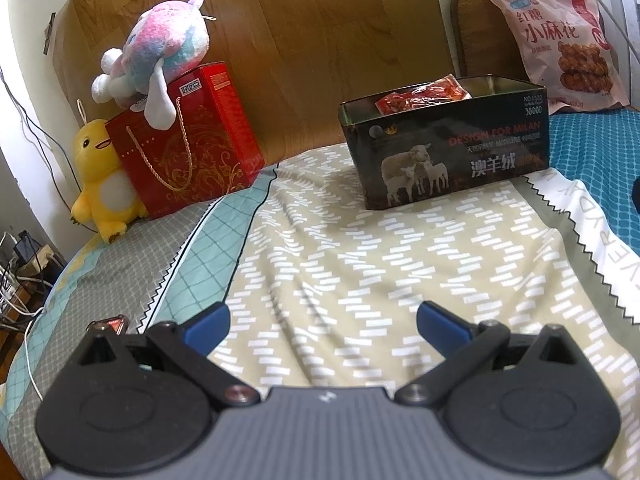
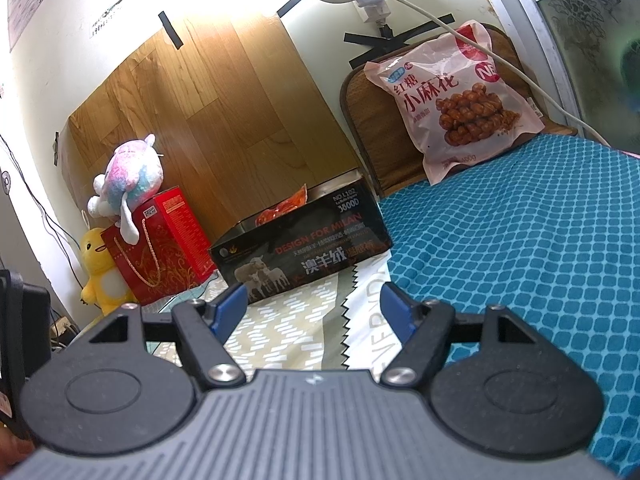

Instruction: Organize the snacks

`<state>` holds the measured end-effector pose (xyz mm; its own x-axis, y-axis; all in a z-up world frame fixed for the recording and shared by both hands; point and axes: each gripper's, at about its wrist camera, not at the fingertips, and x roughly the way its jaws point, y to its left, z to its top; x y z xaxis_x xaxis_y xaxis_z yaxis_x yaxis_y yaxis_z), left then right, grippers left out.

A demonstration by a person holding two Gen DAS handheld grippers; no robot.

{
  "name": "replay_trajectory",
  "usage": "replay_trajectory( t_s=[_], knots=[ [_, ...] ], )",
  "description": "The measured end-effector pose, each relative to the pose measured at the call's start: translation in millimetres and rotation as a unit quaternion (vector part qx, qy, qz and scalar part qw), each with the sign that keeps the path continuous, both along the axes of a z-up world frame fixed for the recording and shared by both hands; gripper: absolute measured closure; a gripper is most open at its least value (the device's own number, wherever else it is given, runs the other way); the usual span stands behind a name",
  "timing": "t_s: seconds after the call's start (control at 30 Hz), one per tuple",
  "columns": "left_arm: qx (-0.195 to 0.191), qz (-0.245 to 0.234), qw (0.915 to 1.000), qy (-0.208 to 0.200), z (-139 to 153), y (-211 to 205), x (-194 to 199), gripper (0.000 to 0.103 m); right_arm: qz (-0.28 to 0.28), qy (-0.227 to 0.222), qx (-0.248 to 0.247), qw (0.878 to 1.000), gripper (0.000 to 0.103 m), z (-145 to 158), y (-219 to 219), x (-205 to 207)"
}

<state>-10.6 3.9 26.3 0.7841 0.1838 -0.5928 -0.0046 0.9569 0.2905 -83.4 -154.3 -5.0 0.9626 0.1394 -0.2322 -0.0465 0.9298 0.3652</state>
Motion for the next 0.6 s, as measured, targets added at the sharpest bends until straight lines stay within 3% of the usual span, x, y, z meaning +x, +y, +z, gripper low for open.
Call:
replay_trajectory(
  t_s=[0.6],
  knots=[
    [-0.002, -0.003, 1.0, 0.007, -2.0, -0.9, 0.4, 0.0, -0.005, 0.002, 0.003, 1.0, 0.028, -2.9, -0.7, -1.6]
  ],
)
